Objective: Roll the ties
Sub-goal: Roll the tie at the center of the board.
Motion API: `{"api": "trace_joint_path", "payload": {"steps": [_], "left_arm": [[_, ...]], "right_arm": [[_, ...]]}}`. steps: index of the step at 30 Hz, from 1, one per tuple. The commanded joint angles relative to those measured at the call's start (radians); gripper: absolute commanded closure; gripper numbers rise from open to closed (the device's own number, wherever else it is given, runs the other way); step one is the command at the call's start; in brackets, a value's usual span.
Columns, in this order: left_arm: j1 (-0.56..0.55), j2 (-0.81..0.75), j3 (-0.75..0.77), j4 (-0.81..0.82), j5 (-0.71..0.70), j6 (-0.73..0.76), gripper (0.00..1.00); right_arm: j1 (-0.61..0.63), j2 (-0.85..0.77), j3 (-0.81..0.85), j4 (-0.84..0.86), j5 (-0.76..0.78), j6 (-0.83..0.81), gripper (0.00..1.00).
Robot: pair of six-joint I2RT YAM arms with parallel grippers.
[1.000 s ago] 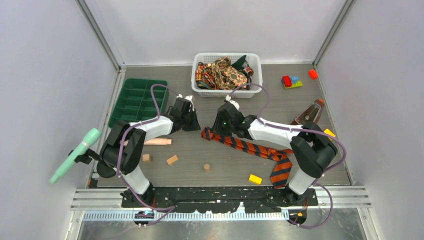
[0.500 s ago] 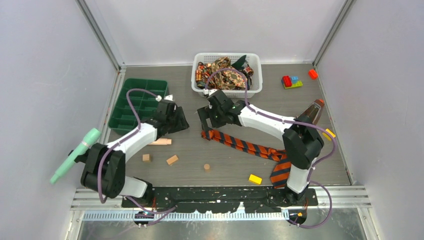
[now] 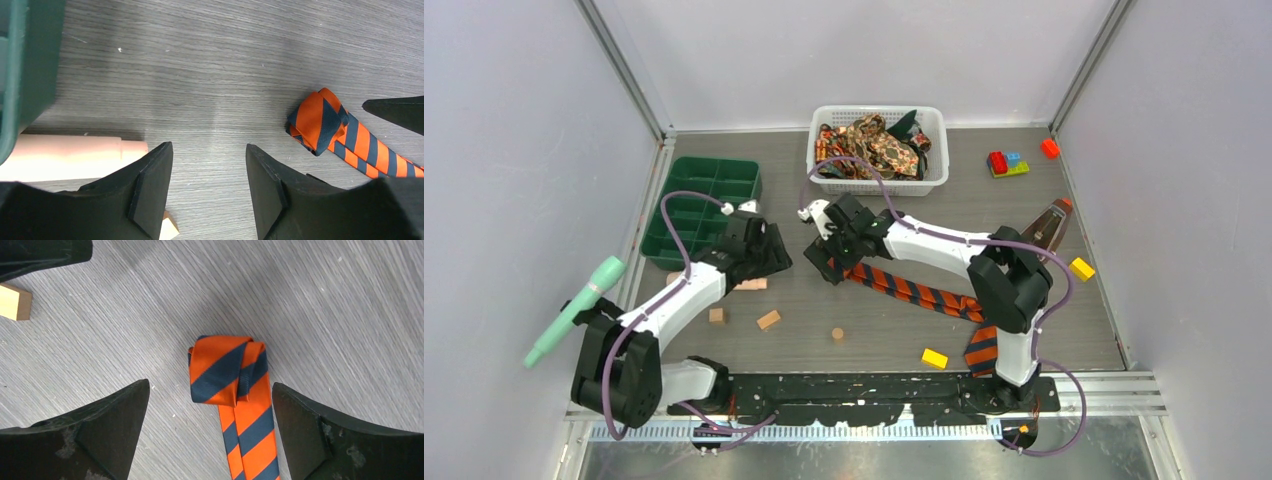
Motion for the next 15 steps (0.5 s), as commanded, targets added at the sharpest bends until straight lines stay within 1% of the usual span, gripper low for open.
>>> {"api": "trace_joint_path", "payload": {"steps": [1, 5, 10, 12, 15], "left_arm": [[0.021, -0.046, -0.015, -0.016, -0.020, 0.001, 0.42], [0.039, -0.048, -0.019, -0.028, -0.015, 0.012, 0.42], [0.062, -0.062, -0.032, -0.031, -0.003, 0.019, 0.42], [0.070, -0.065, -0.033, -0.031, 0.003, 0.023, 0.42], [0.079, -0.063, -0.033, -0.029, 0.011, 0.028, 0.42]], "right_arm": [[0.015, 0.042, 0.030, 0.064, 0.007, -0.083, 0.00], [0.015, 0.089, 0.047, 0.050, 0.032, -0.125, 0.01], [0.015, 0.135, 0.072, 0.022, 0.019, -0.158, 0.02], [0.016, 0.151, 0.080, 0.008, 0.024, -0.167, 0.05], [0.015, 0.162, 0.081, -0.006, 0.027, -0.176, 0.11]]}}
